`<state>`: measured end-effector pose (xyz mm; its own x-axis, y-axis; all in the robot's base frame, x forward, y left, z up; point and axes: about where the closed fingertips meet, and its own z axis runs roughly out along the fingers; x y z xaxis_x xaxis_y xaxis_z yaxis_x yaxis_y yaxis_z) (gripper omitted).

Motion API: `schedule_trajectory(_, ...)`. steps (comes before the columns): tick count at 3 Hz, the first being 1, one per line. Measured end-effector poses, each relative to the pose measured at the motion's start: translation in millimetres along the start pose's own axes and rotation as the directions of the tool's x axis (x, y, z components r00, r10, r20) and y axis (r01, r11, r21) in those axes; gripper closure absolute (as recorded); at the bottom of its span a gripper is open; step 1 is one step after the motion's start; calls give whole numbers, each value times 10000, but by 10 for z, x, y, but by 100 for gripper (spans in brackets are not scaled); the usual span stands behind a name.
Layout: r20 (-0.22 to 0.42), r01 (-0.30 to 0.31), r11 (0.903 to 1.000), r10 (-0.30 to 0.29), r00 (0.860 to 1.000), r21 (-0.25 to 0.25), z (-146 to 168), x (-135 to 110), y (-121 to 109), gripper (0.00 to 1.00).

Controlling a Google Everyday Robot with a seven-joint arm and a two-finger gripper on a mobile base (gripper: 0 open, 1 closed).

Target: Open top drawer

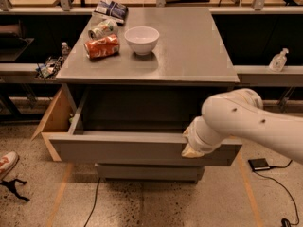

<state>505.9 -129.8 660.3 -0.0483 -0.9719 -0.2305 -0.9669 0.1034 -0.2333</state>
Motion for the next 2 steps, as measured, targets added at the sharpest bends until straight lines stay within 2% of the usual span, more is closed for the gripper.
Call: schedule_trajectory(2,21,-44,10000,44,10000,50,-33,8,93,100)
